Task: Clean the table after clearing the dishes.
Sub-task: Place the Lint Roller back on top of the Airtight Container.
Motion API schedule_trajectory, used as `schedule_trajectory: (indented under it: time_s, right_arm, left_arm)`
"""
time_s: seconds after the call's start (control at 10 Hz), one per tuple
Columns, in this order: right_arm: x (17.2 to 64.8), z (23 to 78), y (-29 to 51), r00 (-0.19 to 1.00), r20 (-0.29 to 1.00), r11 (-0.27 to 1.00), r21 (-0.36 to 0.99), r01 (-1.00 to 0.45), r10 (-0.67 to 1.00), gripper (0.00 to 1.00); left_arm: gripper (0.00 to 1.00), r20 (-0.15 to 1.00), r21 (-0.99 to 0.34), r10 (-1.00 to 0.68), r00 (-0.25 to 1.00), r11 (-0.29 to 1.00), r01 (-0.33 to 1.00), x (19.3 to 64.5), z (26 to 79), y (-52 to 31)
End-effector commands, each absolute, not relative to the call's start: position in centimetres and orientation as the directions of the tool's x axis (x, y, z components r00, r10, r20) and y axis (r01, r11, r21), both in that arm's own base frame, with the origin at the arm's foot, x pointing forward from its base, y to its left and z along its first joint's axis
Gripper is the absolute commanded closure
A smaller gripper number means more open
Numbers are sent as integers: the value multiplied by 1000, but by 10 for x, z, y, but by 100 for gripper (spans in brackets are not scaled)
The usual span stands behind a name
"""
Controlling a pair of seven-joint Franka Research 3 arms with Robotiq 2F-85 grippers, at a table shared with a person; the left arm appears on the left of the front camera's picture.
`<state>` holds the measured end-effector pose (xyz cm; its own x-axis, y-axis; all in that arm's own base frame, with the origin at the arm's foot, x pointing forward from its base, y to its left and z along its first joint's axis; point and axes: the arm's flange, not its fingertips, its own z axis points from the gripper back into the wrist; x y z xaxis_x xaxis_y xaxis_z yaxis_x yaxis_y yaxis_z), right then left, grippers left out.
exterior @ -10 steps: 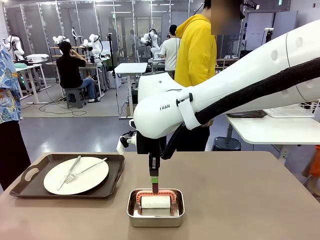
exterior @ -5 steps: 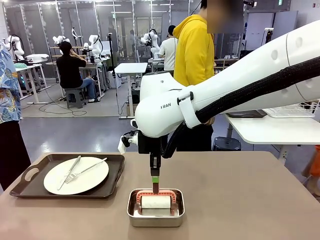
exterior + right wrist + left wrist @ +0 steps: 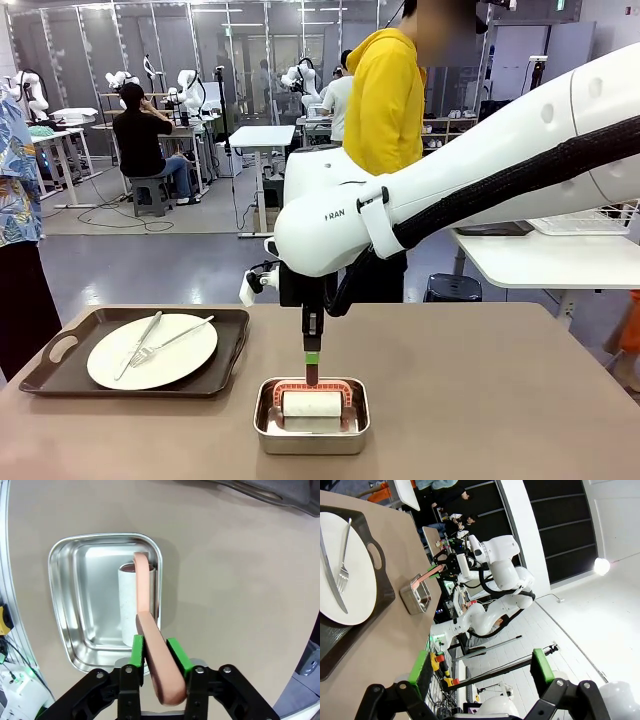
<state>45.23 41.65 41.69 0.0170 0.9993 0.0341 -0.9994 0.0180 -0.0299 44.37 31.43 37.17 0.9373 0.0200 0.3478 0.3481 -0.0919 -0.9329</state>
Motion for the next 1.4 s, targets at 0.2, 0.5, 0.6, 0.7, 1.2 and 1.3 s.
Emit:
schedule_trajectory:
  time_s: [0.2, 0.5, 0.6, 0.7, 1.2, 1.3]
  right_arm:
    - [450, 428, 406, -15, 22, -13, -86, -996, 1000, 50]
    - [446, 448, 406, -18, 35, -15, -96, -995, 999, 33]
    - [446, 451, 406, -12, 35, -9, -92, -996, 999, 27]
    - [447, 454, 406, -8, 35, -4, -92, -996, 999, 21]
    - [450, 454, 408, 4, 35, 8, -107, -994, 999, 5]
    - [450, 454, 408, 4, 35, 8, -107, -994, 999, 5]
  left_arm:
    - [0, 361, -928, 34, 932, -80, 363, 439, 374, 313]
    - [0, 361, -928, 34, 932, -80, 363, 439, 374, 313]
    - [0, 361, -928, 34, 932, -80, 363, 439, 374, 313]
    - [0, 361, -928, 34, 932, -80, 363, 439, 374, 313]
    - [0, 361, -928, 34, 932, -80, 363, 439, 374, 313]
    - [0, 361, -928, 34, 932, -80, 363, 439, 374, 313]
